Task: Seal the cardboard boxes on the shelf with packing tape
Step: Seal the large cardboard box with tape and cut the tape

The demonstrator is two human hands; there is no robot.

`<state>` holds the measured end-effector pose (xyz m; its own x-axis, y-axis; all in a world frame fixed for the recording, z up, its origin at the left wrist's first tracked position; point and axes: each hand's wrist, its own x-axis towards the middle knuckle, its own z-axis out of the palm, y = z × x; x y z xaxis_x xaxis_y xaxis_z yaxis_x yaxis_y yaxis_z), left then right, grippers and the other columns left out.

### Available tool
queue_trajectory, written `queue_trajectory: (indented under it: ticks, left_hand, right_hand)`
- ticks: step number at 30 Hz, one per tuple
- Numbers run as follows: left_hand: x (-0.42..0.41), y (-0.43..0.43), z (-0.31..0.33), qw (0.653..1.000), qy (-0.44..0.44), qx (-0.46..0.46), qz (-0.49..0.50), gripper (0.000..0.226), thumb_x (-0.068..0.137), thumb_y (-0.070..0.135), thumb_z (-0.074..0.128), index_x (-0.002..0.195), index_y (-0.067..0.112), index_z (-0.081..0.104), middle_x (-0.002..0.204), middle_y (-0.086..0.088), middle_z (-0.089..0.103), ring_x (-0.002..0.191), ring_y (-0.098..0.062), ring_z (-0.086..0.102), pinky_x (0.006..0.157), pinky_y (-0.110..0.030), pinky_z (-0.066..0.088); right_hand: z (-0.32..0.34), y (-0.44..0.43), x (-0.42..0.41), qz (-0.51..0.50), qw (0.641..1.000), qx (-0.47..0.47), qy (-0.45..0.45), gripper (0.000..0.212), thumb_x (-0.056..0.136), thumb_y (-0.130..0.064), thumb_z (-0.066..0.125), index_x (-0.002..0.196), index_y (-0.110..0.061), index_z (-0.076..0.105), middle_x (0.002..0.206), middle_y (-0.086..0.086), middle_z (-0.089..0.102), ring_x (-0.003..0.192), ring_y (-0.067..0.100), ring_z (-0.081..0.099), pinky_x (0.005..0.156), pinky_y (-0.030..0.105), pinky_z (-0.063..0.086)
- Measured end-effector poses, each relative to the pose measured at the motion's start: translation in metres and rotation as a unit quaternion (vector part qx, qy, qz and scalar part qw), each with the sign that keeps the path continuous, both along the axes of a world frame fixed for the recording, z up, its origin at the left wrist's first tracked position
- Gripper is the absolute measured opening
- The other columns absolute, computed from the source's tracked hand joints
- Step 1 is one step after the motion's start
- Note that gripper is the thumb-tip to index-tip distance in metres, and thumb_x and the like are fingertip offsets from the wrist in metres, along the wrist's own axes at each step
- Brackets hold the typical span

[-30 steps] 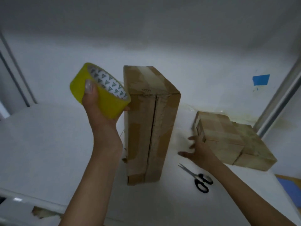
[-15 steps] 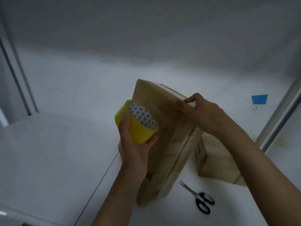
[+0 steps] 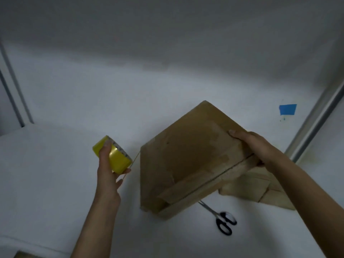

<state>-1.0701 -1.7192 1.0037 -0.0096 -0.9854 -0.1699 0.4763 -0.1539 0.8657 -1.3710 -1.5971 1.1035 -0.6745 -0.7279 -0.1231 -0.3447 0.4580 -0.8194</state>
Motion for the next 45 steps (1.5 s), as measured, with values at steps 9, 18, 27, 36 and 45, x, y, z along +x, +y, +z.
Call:
queue_trajectory:
  ticks: [9, 18, 27, 36, 45]
  left_hand:
    - [0.021, -0.012, -0.034, 0.996, -0.069, 0.044, -0.038, 0.042, 0.088, 0.06, 0.055, 0.114, 0.027, 0.062, 0.106, -0.004, 0.068, 0.086, -0.022, 0.063, 0.075, -0.033, 0.048]
    - [0.057, -0.024, -0.041, 0.992, -0.121, -0.015, -0.014, 0.051, 0.06, 0.068, 0.067, 0.09, 0.026, 0.064, 0.088, -0.002, 0.067, 0.074, -0.019, 0.063, 0.067, -0.034, 0.051]
    - [0.088, -0.057, -0.05, 0.979, -0.204, -0.03, -0.005, 0.061, 0.059, 0.076, 0.067, 0.093, 0.026, 0.068, 0.101, -0.009, 0.07, 0.089, -0.031, 0.066, 0.081, -0.047, 0.053]
    - [0.064, -0.053, -0.055, 0.923, -0.373, -0.092, -0.018, 0.093, 0.056, 0.093, 0.048, 0.119, 0.026, 0.057, 0.115, -0.001, 0.061, 0.105, -0.029, 0.058, 0.101, -0.057, 0.042]
    - [0.032, -0.045, -0.065, 0.921, -0.379, -0.089, 0.03, 0.094, 0.06, 0.091, 0.044, 0.127, 0.026, 0.053, 0.127, -0.004, 0.059, 0.114, -0.032, 0.056, 0.1, -0.051, 0.039]
  right_hand:
    - [-0.052, 0.019, 0.045, -0.02, 0.99, -0.028, -0.136, 0.027, 0.089, -0.049, 0.058, 0.095, -0.025, 0.051, 0.085, -0.004, 0.054, 0.074, 0.013, 0.051, 0.076, 0.037, 0.043]
    - [-0.117, 0.015, 0.074, -0.052, 0.965, 0.002, -0.256, 0.041, 0.08, -0.059, 0.063, 0.111, -0.034, 0.051, 0.102, -0.005, 0.059, 0.096, 0.021, 0.057, 0.099, 0.053, 0.047]
    - [-0.171, 0.03, 0.103, -0.052, 0.938, 0.037, -0.34, 0.077, 0.055, -0.057, 0.079, 0.122, -0.029, 0.055, 0.118, 0.001, 0.063, 0.11, 0.024, 0.058, 0.088, 0.056, 0.054]
    - [-0.154, 0.017, 0.074, -0.043, 0.967, 0.161, -0.195, 0.055, 0.083, -0.064, 0.055, 0.115, -0.021, 0.063, 0.107, 0.0, 0.067, 0.101, 0.021, 0.062, 0.093, 0.039, 0.05]
    - [-0.157, 0.01, 0.066, -0.01, 0.971, 0.217, 0.101, 0.069, 0.097, -0.063, 0.022, 0.112, -0.009, 0.062, 0.105, 0.019, 0.063, 0.099, 0.034, 0.06, 0.088, 0.039, 0.046]
